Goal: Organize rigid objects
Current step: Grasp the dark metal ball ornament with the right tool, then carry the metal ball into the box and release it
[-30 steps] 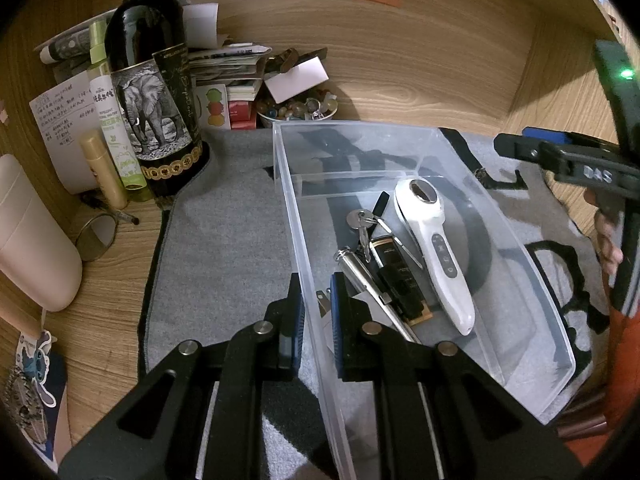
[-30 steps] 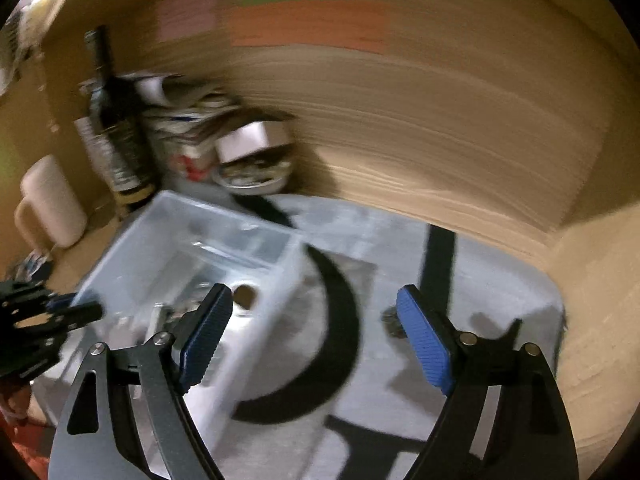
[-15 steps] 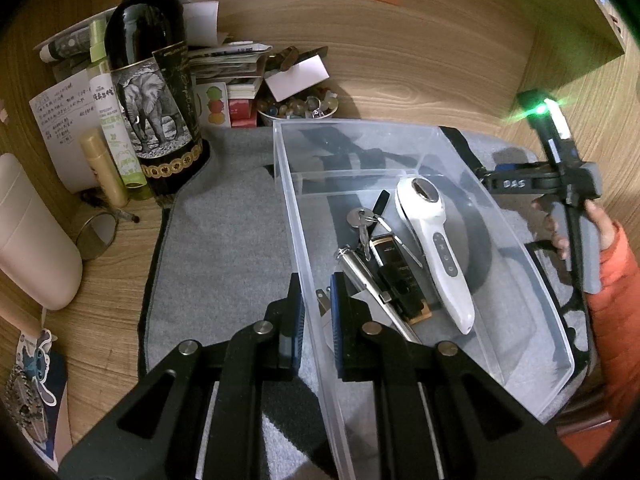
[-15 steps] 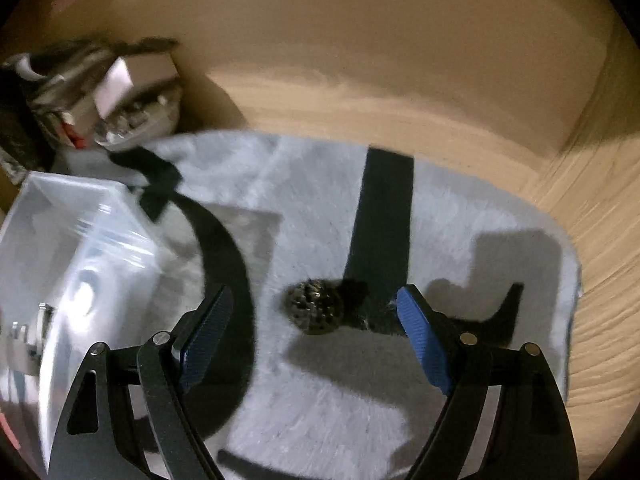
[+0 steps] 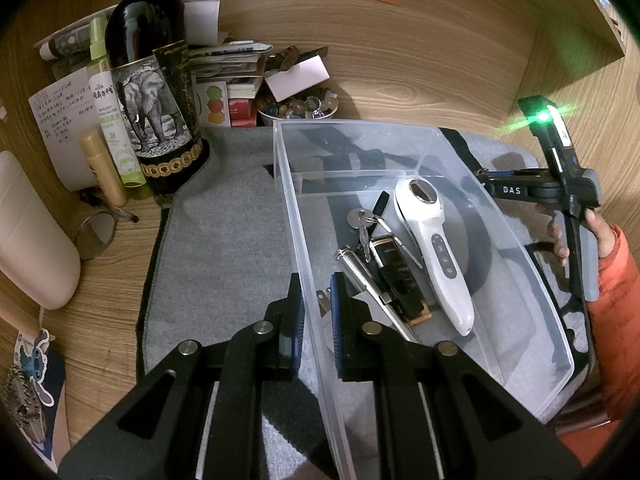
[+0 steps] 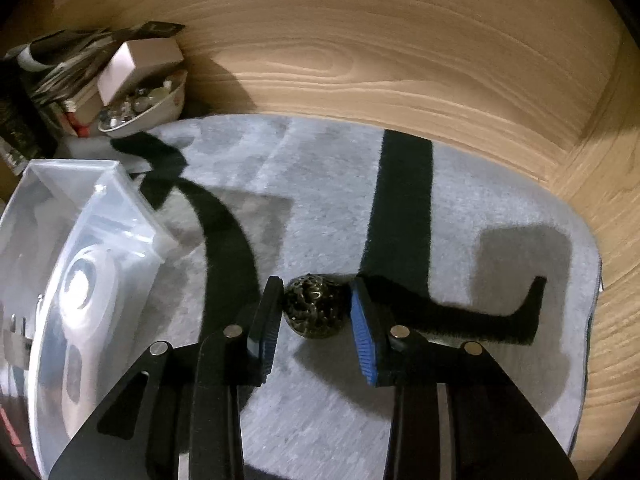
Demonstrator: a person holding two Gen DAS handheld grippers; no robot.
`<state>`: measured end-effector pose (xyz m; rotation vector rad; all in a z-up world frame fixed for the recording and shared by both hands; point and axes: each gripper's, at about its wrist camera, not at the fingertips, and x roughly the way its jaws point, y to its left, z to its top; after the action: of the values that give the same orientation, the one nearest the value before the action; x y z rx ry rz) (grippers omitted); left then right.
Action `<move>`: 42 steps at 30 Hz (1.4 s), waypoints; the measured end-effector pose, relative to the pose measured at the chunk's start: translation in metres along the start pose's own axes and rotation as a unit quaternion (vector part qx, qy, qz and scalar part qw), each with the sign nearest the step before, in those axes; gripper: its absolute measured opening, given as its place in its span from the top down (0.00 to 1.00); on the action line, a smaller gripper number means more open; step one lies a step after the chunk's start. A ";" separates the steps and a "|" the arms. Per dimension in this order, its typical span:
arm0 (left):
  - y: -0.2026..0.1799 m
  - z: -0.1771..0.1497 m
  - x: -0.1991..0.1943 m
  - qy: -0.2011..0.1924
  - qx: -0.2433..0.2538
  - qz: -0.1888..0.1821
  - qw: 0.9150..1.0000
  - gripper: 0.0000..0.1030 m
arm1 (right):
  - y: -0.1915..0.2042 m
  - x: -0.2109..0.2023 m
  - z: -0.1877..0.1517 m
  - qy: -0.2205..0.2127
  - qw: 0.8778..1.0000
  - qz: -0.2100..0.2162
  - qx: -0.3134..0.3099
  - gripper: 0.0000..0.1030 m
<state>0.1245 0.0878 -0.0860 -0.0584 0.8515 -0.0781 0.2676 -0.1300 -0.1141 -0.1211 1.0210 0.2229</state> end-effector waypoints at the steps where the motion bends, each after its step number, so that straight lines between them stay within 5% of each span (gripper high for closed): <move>1: 0.000 0.000 0.000 0.000 0.000 0.000 1.000 0.90 | 0.002 -0.005 -0.001 -0.004 1.000 -0.002 -0.003 0.70; 21: -0.002 0.001 0.002 0.000 0.005 0.005 1.000 0.90 | 0.082 -0.102 -0.011 -0.118 0.988 0.044 -0.089 0.70; 42: -0.002 0.000 0.002 -0.003 0.006 0.006 1.000 0.88 | 0.149 -0.074 -0.039 -0.053 0.978 0.081 -0.183 0.70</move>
<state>0.1254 0.0854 -0.0871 -0.0418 0.8448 -0.0711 0.1625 -0.0028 -0.0700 -0.3573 0.8752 0.5601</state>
